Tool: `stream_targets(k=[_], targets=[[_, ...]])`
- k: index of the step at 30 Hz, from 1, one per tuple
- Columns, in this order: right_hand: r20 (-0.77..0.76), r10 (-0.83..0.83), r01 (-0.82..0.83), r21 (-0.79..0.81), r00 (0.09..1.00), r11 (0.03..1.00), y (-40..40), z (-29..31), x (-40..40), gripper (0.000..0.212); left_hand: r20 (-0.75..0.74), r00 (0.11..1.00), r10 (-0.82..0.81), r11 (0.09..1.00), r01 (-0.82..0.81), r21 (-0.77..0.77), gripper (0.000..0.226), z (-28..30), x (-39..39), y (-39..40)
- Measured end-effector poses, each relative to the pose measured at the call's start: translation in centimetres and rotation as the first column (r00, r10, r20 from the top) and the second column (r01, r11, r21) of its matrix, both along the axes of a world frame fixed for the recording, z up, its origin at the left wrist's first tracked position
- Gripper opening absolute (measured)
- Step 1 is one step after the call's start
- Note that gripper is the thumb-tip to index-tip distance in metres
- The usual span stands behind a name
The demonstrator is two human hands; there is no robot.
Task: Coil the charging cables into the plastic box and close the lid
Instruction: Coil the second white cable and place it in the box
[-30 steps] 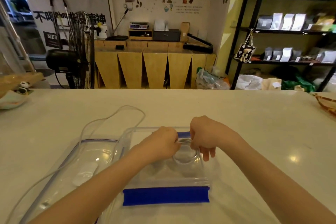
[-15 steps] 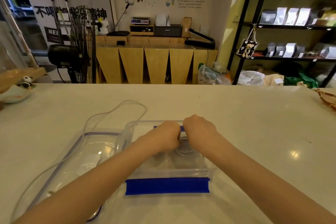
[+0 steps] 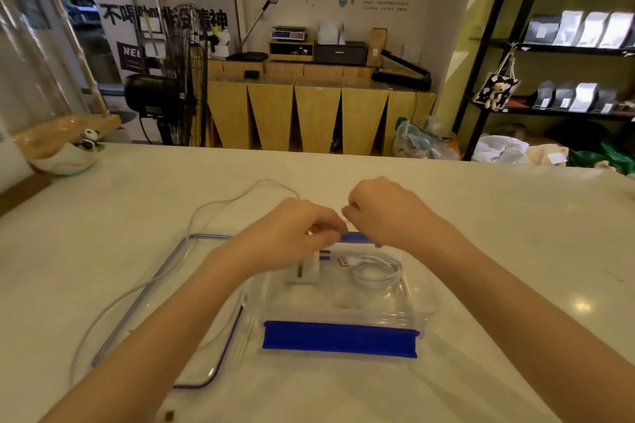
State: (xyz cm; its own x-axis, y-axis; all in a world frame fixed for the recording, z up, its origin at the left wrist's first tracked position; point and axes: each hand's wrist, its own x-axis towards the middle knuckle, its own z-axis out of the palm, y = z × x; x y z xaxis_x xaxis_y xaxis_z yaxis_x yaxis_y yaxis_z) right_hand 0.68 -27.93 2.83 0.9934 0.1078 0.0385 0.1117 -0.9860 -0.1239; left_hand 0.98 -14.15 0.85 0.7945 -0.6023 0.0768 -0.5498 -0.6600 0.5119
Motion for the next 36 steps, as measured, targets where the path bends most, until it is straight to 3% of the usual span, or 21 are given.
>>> stream_targets(k=[4, 8, 17, 21, 24, 30, 34, 36], targets=[[0.083, 0.289, -0.300, 0.221, 0.954, 0.928, 3.0, 0.3, 0.8, 0.021, 0.033, 0.975, 0.218, 0.950, -0.205, -0.234, 0.020, 0.8, -0.6, 5.6], [0.058, 0.509, -0.494, 0.354, 0.859, 0.794, 7.2, -0.4, 1.7, 0.020, 0.075, 0.899, 0.431, 0.883, -0.402, -0.242, 0.018, -0.4, -1.4, 11.4], [-0.189, 0.722, -0.667, 0.284, 0.666, 0.689, 15.5, -3.1, 1.8, 0.021, 0.101, 0.687, 0.720, 0.693, -0.719, -0.052, 0.026, -5.0, -5.6, 18.5], [-0.332, 0.726, -0.706, 0.204, 0.602, 0.678, 17.2, -4.7, 0.4, 0.029, 0.048, 0.634, 0.772, 0.636, -0.769, -0.060, 0.023, -6.1, -6.7, 19.3], [-0.345, 0.726, -0.733, 0.136, 0.595, 0.666, 17.7, -5.3, -0.5, 0.028, 0.010, 0.594, 0.805, 0.592, -0.801, -0.091, 0.017, -6.6, -7.0, 19.5], [-0.220, 0.746, -0.751, 0.079, 0.628, 0.655, 17.4, -5.2, -1.0, 0.011, 0.027, 0.586, 0.810, 0.584, -0.801, -0.130, 0.018, -6.5, -6.9, 19.1], [-0.048, 0.732, -0.727, 0.090, 0.679, 0.681, 16.5, -3.7, -1.0, 0.014, 0.073, 0.661, 0.747, 0.661, -0.728, -0.180, 0.017, -5.2, -6.4, 18.0], [-0.007, 0.730, -0.719, 0.168, 0.683, 0.675, 15.7, -2.4, -1.2, 0.014, -0.049, 0.719, 0.693, 0.681, -0.676, -0.281, 0.019, -4.1, -6.0, 17.1]])
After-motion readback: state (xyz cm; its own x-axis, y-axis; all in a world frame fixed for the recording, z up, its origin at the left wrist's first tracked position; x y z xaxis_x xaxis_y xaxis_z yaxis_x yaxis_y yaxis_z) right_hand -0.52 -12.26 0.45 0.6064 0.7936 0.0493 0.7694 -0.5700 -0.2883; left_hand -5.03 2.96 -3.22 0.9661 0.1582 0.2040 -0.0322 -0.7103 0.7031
